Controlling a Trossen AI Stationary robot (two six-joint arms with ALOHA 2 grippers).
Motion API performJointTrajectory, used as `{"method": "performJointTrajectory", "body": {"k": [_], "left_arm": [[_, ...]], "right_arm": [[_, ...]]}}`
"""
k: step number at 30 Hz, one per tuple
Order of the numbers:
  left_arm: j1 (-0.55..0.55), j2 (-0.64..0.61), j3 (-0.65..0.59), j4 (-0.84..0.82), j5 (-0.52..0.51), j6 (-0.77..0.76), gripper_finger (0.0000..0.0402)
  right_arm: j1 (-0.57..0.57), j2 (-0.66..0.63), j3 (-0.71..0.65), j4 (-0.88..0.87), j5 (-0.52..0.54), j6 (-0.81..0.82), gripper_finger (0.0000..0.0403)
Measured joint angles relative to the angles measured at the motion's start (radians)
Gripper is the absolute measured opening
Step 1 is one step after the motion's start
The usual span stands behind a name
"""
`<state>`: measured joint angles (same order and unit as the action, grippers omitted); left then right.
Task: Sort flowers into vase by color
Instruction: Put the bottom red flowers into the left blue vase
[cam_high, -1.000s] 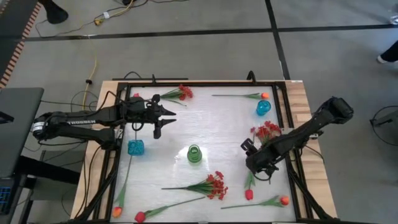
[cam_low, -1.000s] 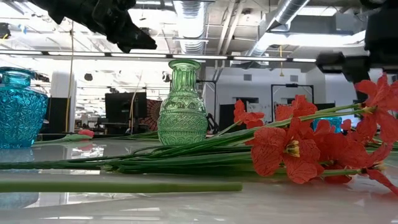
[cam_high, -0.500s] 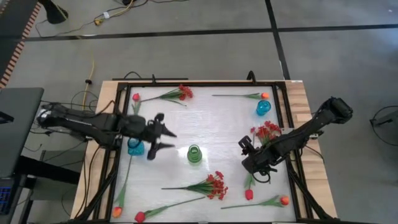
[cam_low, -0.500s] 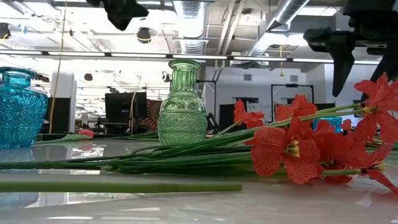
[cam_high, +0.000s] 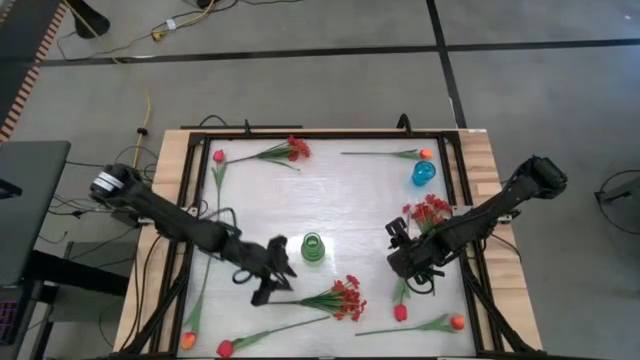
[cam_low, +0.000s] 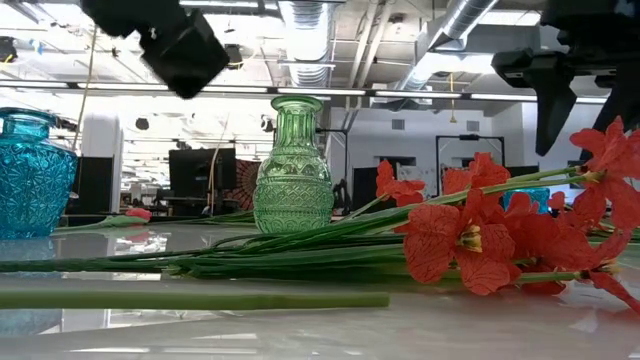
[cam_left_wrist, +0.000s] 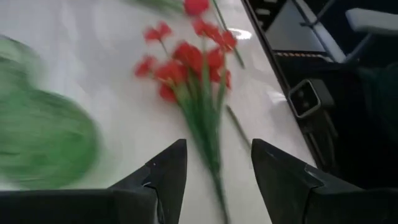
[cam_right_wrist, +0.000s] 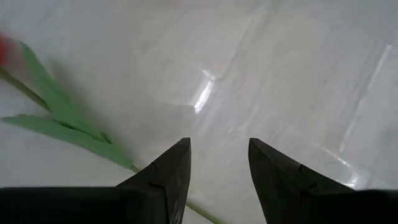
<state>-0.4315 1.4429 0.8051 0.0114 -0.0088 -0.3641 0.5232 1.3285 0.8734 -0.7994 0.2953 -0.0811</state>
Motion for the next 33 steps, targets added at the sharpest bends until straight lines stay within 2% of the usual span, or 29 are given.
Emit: {"method": "performJointTrajectory", "body": {"k": [7, 10, 15, 19, 24, 33], "left_arm": [[-0.066, 0.177, 0.013, 0.117, -0.035, -0.098, 0.0166], [-0.076, 0.241, 0.06, 0.069, -0.079, -0.096, 0.0166], [-0.077, 0.329, 0.164, -0.072, -0.086, -0.075, 0.0166], [-0.077, 0.36, 0.216, -0.139, -0.103, -0.064, 0.0166], [-0.081, 0.36, 0.22, -0.162, -0.111, -0.068, 0.0166], [-0.123, 0.416, 0.221, -0.118, -0.145, -0.074, 0.0166]], "right_arm": [[0.001, 0.0, 0.0, 0.0, -0.062, 0.003, 0.0187], [0.001, 0.0, 0.0, -0.001, -0.062, 0.003, 0.0187], [0.001, 0.0, 0.0, 0.0, -0.062, 0.01, 0.0187], [0.002, 0.0, 0.0, -0.001, -0.063, 0.039, 0.0187], [0.02, 0.0, 0.0, -0.002, -0.063, 0.048, 0.0187], [0.047, 0.0, 0.0, -0.008, -0.062, 0.047, 0.0187]]}}
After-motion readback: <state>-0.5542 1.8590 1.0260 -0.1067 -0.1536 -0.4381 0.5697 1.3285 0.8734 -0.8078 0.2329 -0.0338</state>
